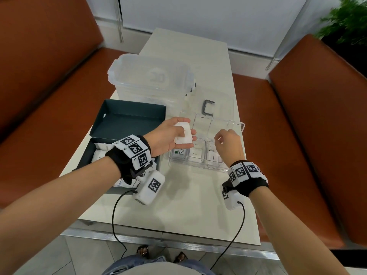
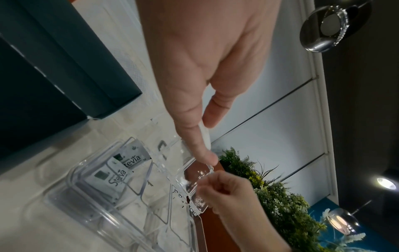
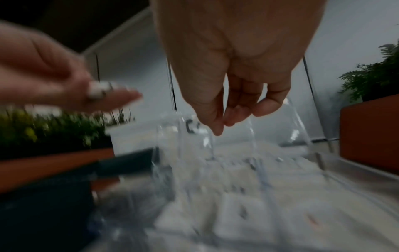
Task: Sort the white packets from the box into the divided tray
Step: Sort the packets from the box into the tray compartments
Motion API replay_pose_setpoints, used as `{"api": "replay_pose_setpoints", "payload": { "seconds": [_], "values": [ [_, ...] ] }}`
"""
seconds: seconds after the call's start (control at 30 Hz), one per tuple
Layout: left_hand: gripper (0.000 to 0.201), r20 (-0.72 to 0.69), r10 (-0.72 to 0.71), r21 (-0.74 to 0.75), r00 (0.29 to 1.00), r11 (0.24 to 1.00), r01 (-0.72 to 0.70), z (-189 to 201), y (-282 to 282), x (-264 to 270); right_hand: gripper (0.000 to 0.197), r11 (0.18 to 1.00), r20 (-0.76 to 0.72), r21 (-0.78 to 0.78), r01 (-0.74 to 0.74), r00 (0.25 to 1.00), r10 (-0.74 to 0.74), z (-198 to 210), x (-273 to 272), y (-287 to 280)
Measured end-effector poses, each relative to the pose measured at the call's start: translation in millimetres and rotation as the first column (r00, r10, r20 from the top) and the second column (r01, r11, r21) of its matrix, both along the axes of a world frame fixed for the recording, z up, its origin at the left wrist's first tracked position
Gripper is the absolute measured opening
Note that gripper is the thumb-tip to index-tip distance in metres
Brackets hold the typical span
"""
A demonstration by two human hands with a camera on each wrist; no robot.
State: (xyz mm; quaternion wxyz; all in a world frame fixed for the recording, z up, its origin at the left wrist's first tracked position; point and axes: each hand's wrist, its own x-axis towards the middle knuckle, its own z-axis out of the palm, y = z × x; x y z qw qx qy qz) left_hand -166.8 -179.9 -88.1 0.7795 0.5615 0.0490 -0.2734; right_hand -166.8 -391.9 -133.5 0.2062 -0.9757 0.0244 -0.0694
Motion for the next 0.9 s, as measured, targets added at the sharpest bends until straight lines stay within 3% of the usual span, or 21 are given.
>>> {"api": "replay_pose_setpoints", "payload": {
  "seconds": [0.13,0.23,0.33,0.5,0.67,0.9],
  "values": [
    [0.060,0.037,-0.057,-0.025,0.998,0.998,0.058,0,-2,-3,0.012,0.957,0.122,0.280,-0.073,0.992,0.040,30,-10,20],
    [0.063,0.092,-0.056,0.017,0.994,0.998,0.055,-1,-5,-4,0.021,0.872,0.038,0.480,-0.098,0.995,0.091,48,-15,35],
    [0.056,0.156,-0.079,0.102,0.985,0.993,0.064,2,-8,-6,0.026,0.835,-0.028,0.543,-0.094,0.991,0.129,57,-14,39],
    [0.037,0.172,-0.008,0.121,0.985,0.993,-0.013,4,-7,-7,0.010,0.762,-0.048,0.645,-0.054,0.993,0.112,65,-9,28],
    [0.041,0.113,0.042,0.129,0.993,0.990,-0.057,2,-2,-8,0.015,0.772,-0.040,0.636,0.028,0.999,-0.003,60,5,10],
    [0.047,0.150,0.075,0.154,0.986,0.983,-0.098,4,3,-13,0.018,0.921,-0.218,0.379,0.086,0.976,-0.001,26,22,16]
  ]
}}
